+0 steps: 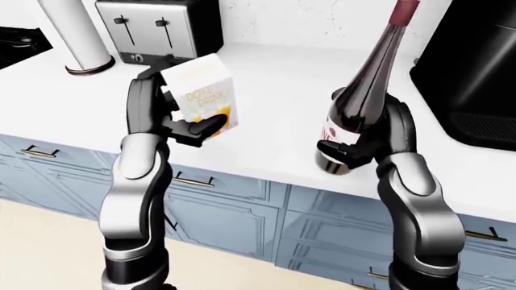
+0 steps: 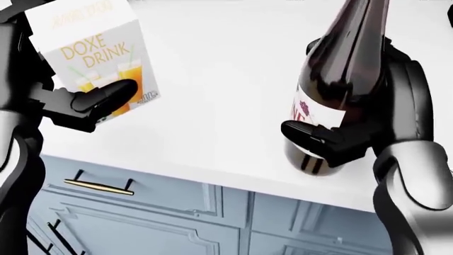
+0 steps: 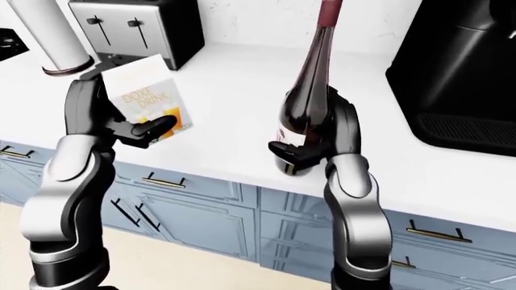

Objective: Move the drinks to the dining counter.

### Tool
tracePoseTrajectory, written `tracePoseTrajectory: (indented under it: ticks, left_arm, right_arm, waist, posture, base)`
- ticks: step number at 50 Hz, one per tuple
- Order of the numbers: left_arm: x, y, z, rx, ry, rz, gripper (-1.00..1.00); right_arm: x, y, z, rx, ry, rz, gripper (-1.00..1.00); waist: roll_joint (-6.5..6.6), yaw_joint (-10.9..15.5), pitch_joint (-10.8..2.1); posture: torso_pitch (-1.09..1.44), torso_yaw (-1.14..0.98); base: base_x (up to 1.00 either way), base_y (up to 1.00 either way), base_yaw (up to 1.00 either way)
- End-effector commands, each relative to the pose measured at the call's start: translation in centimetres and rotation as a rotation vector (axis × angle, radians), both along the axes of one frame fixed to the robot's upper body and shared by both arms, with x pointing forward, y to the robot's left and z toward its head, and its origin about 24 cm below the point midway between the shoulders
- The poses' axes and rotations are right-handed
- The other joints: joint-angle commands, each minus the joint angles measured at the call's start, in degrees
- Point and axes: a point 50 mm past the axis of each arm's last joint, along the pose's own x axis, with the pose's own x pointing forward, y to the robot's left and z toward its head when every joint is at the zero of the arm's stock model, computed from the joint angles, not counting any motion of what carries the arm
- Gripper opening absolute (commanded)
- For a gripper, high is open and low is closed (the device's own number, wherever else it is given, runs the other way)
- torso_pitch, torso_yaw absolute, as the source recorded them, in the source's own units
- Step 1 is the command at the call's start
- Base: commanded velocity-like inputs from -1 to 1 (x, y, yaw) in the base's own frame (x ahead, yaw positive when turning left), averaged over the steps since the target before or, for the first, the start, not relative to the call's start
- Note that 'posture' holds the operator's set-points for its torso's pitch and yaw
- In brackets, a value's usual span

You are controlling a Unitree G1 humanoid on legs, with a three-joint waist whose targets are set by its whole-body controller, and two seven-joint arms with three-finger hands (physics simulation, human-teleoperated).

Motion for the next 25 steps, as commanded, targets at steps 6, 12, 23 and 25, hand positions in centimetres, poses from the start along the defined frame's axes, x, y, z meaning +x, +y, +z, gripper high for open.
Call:
tracePoseTrajectory:
  ticks: [6, 12, 23, 25]
  left_arm:
    - [-0.5, -0.1, 1.7, 0.006, -0.091, -0.003, -1.0]
    - [-0.9, -0.1, 1.9, 0.004, -0.094, -0.003, -1.0]
    - [-1.0, 0.2, 2.0, 0.0, -0.099, 0.002, -1.0]
    - [-1.1, 0.2, 2.0, -0.001, -0.099, 0.002, -1.0]
  right_arm:
    - [-1.8, 0.6, 4.1, -0.012, -0.202, 0.025, -1.0]
    - [-2.3, 0.9, 4.5, -0.022, -0.213, 0.039, -1.0]
    - [-2.5, 1.2, 4.6, -0.026, -0.217, 0.045, -1.0]
    - [-2.5, 1.2, 4.6, -0.026, -0.217, 0.044, -1.0]
  waist:
    - [-0.18, -0.04, -1.74]
    - [-0.64, -0.13, -1.59]
    - [3.58, -0.57, -2.03]
    - [2.95, -0.38, -1.97]
  posture:
    - [0.0, 0.0]
    - [0.0, 0.0]
    - [0.0, 0.0]
    - [0.0, 0.0]
  base:
    - [0.0, 0.0, 0.0]
    - [0.0, 0.1, 0.0]
    - [0.0, 0.38, 0.0]
    - [0.0, 0.63, 0.0]
